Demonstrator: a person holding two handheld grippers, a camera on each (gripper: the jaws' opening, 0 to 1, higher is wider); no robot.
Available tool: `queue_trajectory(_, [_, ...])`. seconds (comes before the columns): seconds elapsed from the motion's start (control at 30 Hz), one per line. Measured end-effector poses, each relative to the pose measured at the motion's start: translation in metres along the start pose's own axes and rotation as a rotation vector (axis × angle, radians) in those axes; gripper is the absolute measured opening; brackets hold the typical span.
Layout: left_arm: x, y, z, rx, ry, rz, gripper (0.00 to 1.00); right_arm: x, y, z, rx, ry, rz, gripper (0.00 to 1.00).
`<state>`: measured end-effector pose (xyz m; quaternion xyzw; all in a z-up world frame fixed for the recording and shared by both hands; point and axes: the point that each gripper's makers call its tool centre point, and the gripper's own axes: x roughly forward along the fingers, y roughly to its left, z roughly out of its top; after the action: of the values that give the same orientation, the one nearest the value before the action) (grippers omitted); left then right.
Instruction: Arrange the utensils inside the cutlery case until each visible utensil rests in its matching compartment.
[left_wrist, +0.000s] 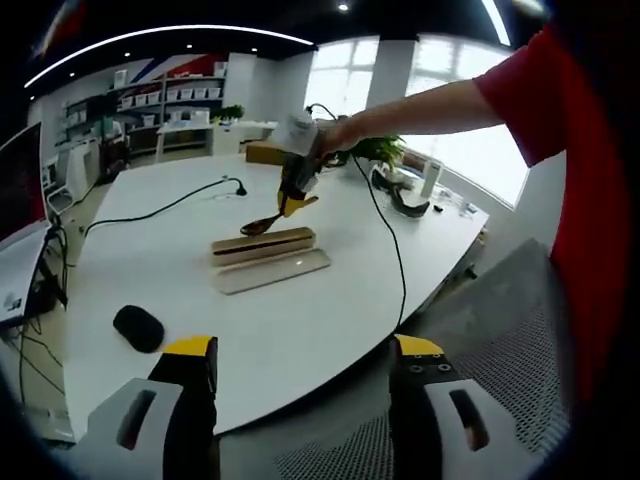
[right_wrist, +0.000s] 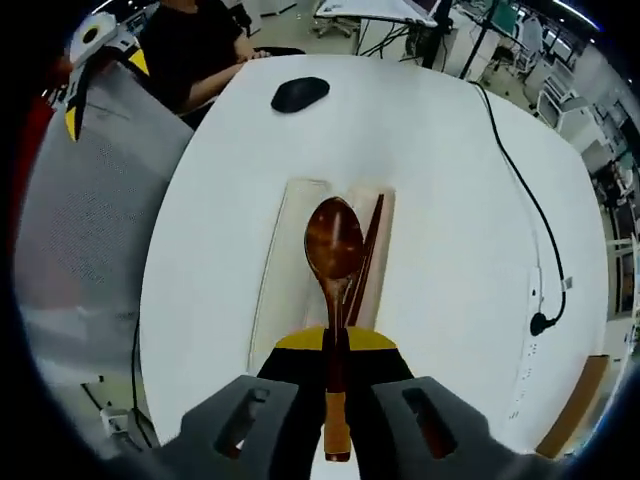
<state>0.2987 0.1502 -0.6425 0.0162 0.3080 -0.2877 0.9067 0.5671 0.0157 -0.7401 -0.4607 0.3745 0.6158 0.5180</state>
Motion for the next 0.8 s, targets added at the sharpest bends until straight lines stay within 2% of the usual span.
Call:
queue_trajectory(0.17, [0.0,0.0,0.002,-0.002,-0.005,-0.002,0.71,0.009,-0.007,0.006,0.055,-0.029,-0.006,0.01])
queue_trajectory(0.37, [0.001,0.0,0.003,-0.006,-0.01,-0.004,0.7,0.015,-0.017,0.011,0.1,-0.029,-0.038,0.01])
queue_trajectory(0.43, [0.001,0.001,0.003,-0.004,-0.007,-0.004,0.69,0.019,-0.023,0.014,0.145,-0.05,-0.057,0.01])
queue_trajectory(0.5, [0.001,0.0,0.003,-0.005,-0.008,-0.005,0.69,0.027,-0.025,0.018,0.227,-0.078,-0.084,0.01])
queue_trajectory(0.57, [0.0,0.001,0.003,-0.007,-0.012,-0.003,0.69,0.036,-0.021,0.02,0.224,-0.099,-0.101,0.01])
queue_trajectory(0.7, [0.0,0.004,0.004,-0.006,-0.02,0.013,0.68,0.044,-0.01,0.015,0.181,-0.074,-0.103,0.01])
queue_trajectory(0.8, [-0.001,0.007,0.003,0.005,-0.014,0.029,0.67,0.043,-0.018,0.013,0.198,-0.09,-0.117,0.01])
